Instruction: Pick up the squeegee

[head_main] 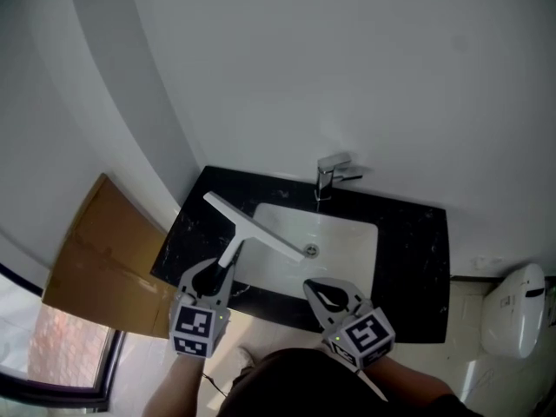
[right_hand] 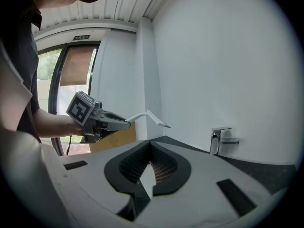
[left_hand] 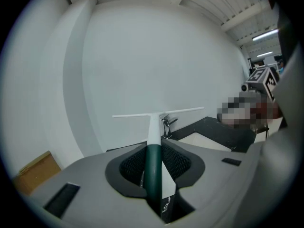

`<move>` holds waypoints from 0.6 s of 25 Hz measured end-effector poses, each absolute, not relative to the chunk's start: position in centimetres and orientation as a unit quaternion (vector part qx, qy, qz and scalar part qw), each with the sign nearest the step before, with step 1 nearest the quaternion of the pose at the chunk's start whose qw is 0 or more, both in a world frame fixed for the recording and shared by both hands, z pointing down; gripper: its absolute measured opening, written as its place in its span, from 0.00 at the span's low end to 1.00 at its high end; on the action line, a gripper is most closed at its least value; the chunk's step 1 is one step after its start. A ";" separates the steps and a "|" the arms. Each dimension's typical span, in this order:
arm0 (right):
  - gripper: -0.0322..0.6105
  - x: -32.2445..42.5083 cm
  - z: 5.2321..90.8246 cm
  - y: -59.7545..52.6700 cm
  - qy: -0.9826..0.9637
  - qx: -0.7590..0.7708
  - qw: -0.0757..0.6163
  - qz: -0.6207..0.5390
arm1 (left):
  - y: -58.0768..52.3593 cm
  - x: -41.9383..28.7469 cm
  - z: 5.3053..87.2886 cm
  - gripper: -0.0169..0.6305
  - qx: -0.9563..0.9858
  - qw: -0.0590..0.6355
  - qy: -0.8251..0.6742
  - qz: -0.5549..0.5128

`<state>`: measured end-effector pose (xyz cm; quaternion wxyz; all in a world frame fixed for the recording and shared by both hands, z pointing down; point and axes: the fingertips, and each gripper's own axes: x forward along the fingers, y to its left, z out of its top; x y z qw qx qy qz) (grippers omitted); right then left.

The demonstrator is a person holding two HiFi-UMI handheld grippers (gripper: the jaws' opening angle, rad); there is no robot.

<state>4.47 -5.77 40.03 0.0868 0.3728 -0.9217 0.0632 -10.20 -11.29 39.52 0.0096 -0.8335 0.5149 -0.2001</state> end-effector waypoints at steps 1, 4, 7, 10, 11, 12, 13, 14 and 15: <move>0.04 4.2 40.1 -5.8 -0.920 0.377 0.087 0.065 | -11.0 -10.5 39.3 0.18 -0.834 0.011 0.516 -0.195; 0.04 3.4 40.2 -5.9 -0.914 0.390 0.088 0.071 | -10.3 -11.7 38.7 0.18 -0.836 0.019 0.517 -0.185; 0.04 2.2 40.2 -5.8 -0.911 0.397 0.089 0.070 | -9.6 -13.0 38.4 0.18 -0.838 0.026 0.515 -0.178; 0.04 1.1 40.1 -5.8 -0.909 0.402 0.088 0.062 | -9.2 -13.9 38.6 0.18 -0.841 0.024 0.512 -0.172; 0.04 0.8 40.2 -5.8 -0.908 0.404 0.089 0.062 | -9.1 -14.2 38.7 0.18 -0.843 0.024 0.510 -0.171; 0.04 0.4 40.2 -5.7 -0.908 0.405 0.089 0.063 | -9.0 -14.4 38.7 0.18 -0.844 0.023 0.508 -0.171; 0.04 0.1 40.2 -5.7 -0.907 0.407 0.089 0.063 | -8.9 -14.6 38.7 0.18 -0.845 0.023 0.506 -0.170; 0.04 -0.2 40.3 -5.7 -0.907 0.407 0.090 0.063 | -8.8 -14.7 38.7 0.18 -0.847 0.024 0.504 -0.168; 0.04 -0.5 40.4 -5.6 -0.906 0.407 0.092 0.063 | -8.8 -14.8 38.6 0.18 -0.848 0.024 0.503 -0.165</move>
